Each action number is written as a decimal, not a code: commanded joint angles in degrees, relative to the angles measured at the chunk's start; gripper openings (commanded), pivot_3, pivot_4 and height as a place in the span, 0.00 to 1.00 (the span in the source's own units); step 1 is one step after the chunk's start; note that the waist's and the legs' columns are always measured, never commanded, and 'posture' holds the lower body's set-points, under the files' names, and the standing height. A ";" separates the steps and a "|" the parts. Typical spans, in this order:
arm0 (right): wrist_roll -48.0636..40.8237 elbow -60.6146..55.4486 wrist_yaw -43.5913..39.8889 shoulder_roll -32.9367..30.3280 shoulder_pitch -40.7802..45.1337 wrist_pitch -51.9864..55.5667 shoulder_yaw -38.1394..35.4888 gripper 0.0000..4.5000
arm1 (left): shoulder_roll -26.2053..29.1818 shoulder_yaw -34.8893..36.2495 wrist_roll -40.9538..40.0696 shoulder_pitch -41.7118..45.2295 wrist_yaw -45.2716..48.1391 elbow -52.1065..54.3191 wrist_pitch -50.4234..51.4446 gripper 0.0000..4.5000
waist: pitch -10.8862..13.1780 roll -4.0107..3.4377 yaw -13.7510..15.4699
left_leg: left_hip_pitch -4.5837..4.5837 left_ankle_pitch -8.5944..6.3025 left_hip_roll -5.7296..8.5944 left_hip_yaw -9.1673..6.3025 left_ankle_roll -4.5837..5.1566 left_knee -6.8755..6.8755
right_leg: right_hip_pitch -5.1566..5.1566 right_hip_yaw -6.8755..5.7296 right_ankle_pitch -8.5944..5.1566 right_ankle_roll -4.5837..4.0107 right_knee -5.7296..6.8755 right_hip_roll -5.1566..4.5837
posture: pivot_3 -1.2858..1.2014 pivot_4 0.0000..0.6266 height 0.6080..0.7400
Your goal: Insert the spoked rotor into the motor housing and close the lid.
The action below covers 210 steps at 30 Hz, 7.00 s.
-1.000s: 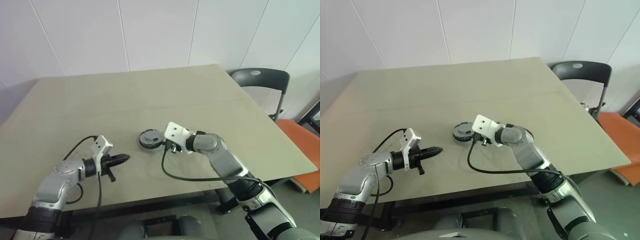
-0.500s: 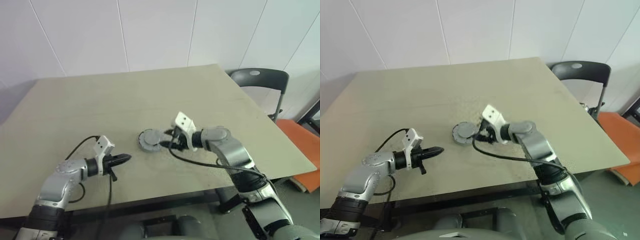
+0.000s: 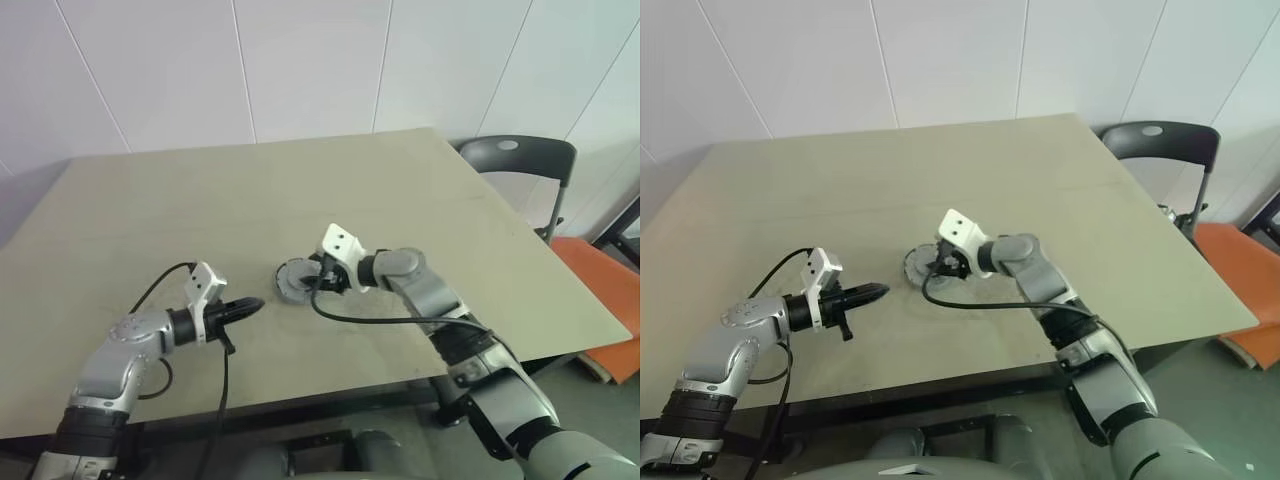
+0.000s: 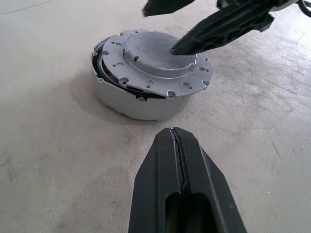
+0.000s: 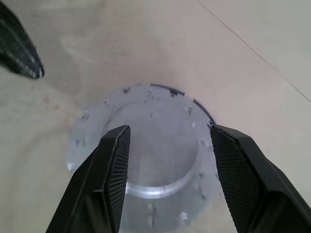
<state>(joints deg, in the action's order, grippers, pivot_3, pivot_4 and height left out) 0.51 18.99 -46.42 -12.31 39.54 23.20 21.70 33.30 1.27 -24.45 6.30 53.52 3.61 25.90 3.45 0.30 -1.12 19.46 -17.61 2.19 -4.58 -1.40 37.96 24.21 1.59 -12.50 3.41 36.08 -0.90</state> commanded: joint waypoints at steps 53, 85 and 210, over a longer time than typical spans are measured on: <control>0.60 2.37 4.74 10.12 -2.83 -2.93 -1.27 0.68 | -2.17 -0.63 -0.32 -0.88 -3.55 3.39 -0.73 0.00 | -0.04 -0.02 -1.20 | -0.01 0.01 0.01 0.04 -0.03 0.01 | 0.02 0.06 0.03 -0.02 0.06 0.00 | 0.52 0.00 1.00; -0.83 3.52 11.60 11.72 -0.43 6.06 -6.79 0.68 | 3.10 6.68 -3.93 -4.39 -0.99 4.01 -0.21 0.00 | -0.04 -0.03 -1.44 | -0.04 0.02 0.03 0.02 -0.04 0.03 | -0.01 0.05 0.02 -0.02 0.06 -0.02 | 0.52 0.00 1.00; -4.56 15.12 8.37 10.47 -3.68 4.47 -9.27 0.68 | 1.78 6.00 -1.66 -3.42 -2.76 2.27 -1.53 0.00 | -1.15 -0.13 -1.41 | -1.22 0.01 0.06 -0.17 -0.06 -0.80 | -1.26 -0.05 -0.33 0.03 -0.83 -0.22 | 0.52 0.00 1.00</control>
<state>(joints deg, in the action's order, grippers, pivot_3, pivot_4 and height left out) -3.62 30.79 -37.65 -1.43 37.61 24.87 12.97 34.92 7.33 -26.39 2.09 50.64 5.15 25.50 2.29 0.17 -2.53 18.27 -17.60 2.25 -4.75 -1.47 37.17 22.99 1.54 -12.83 3.44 35.25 -1.12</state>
